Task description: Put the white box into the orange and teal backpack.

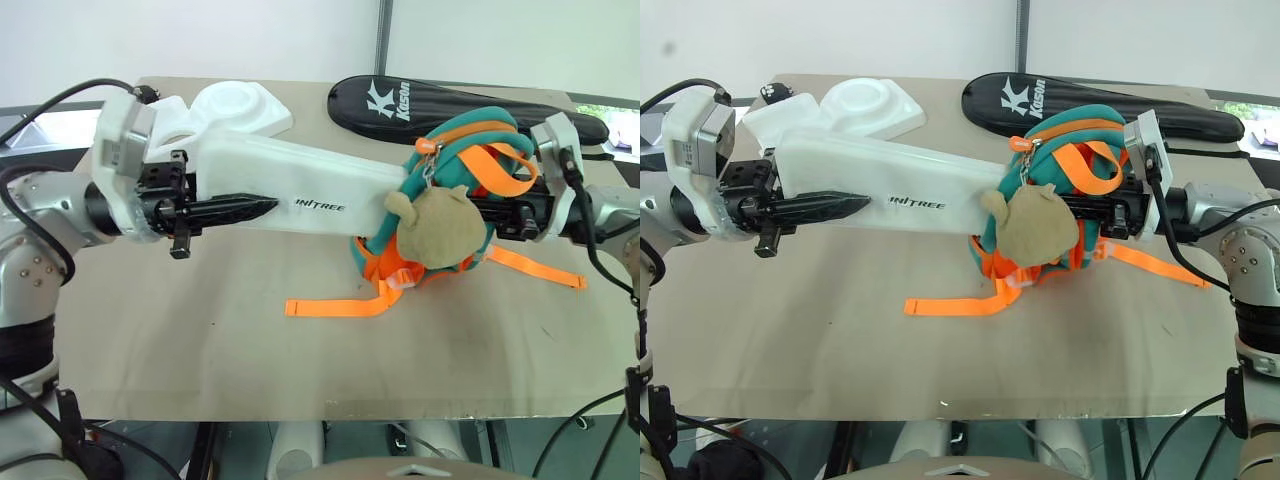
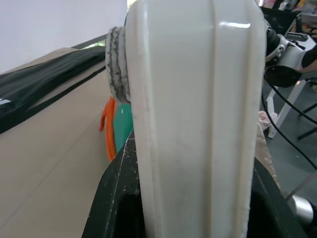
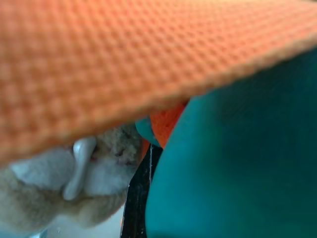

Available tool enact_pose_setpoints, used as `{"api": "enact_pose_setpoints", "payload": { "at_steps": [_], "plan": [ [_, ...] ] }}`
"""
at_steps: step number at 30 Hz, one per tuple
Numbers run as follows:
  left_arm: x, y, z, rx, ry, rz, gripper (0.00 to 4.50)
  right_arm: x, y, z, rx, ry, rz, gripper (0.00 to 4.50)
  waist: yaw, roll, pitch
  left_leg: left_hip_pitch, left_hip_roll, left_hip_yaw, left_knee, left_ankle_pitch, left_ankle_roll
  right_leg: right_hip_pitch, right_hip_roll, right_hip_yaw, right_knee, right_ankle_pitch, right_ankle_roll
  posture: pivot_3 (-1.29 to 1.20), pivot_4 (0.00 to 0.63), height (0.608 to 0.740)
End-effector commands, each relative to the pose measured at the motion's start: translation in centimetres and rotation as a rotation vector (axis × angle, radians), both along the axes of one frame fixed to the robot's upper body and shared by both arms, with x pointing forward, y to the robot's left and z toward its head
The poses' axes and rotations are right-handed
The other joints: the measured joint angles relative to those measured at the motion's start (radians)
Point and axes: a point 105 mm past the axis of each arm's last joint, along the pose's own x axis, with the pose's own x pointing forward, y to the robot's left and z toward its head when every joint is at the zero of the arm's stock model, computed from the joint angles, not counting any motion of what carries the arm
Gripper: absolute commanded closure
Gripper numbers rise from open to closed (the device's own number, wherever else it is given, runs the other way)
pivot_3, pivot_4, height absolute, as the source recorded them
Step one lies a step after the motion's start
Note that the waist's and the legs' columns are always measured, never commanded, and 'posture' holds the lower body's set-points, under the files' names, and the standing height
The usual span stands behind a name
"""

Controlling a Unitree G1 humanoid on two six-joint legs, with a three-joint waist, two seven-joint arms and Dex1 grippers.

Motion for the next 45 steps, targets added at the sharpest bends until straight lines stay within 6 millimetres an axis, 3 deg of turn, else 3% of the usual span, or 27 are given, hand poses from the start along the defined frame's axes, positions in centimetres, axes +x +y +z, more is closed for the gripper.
{"api": "enact_pose_setpoints", "payload": {
  "at_steps": [1, 17, 24, 27, 30, 36, 43, 45],
  "plan": [
    [-1.6, -0.5, 0.9, 0.021, -0.008, -0.114, 3.47, -0.8, -0.1, 1.2, -0.011, -0.062, 0.027, 4.49, -0.001, 0.000, 0.000, 0.000, 0.000, 0.000, 0.000, 0.000, 0.000, 0.000, 0.000, 0.000, 0.000, 0.000, 0.000, 0.00, 0.150, 0.740],
    [-3.3, -0.4, 1.6, 0.042, 0.084, -0.197, 3.47, -0.9, -0.3, 1.0, -0.041, -0.074, 0.064, 4.49, -0.003, 0.000, 0.000, 0.000, 0.000, 0.000, 0.001, 0.000, 0.000, 0.000, 0.000, 0.000, 0.001, 0.000, 0.000, 0.00, 0.150, 0.740],
    [-1.6, -1.9, 0.4, 0.067, -0.014, -0.091, 3.47, -1.4, 0.0, 0.9, -0.041, -0.067, 0.087, 4.49, 0.001, 0.000, 0.000, 0.000, 0.000, 0.000, 0.002, 0.000, 0.000, 0.001, 0.000, 0.000, 0.001, 0.000, 0.000, 0.00, 0.150, 0.740],
    [0.9, -1.8, -0.4, 0.101, -0.069, 0.128, 3.47, -2.0, 0.3, 1.1, -0.034, -0.066, 0.095, 4.49, 0.001, 0.000, 0.000, 0.000, 0.000, -0.001, 0.003, 0.000, 0.000, 0.002, 0.000, 0.000, 0.001, 0.000, 0.000, 0.00, 0.150, 0.740],
    [1.8, -2.2, -0.9, 0.129, -0.096, 0.197, 3.47, -2.4, 0.5, 1.3, -0.028, -0.063, 0.103, 4.49, 0.001, 0.000, 0.000, 0.001, 0.000, -0.001, 0.004, 0.000, 0.000, 0.003, 0.000, 0.000, 0.001, 0.000, 0.000, 0.00, 0.150, 0.740],
    [2.3, -6.9, -2.2, 0.148, -0.150, 0.145, 3.47, -3.2, 1.9, 2.0, 0.000, -0.077, 0.162, 4.49, 0.014, -0.001, 0.000, 0.001, 0.000, -0.001, 0.007, 0.000, 0.000, 0.004, 0.000, 0.000, 0.001, 0.000, 0.000, 0.00, 0.150, 0.740],
    [6.2, -13.8, -4.5, 0.175, -0.184, 0.095, 3.47, -3.3, 3.1, 1.7, 0.018, -0.074, 0.183, 4.49, 0.025, 0.000, 0.000, 0.000, 0.000, -0.003, 0.008, 0.000, 0.000, 0.005, 0.002, 0.001, 0.002, 0.000, 0.001, 0.00, 0.150, 0.740],
    [7.3, -14.4, -5.6, 0.207, -0.199, 0.100, 3.47, -3.2, 3.2, 1.6, 0.025, -0.072, 0.178, 4.49, 0.024, 0.000, 0.000, 0.000, 0.000, -0.003, 0.008, 0.000, 0.000, 0.005, 0.002, 0.000, 0.001, 0.000, 0.001, 0.00, 0.150, 0.740]
  ]
}}
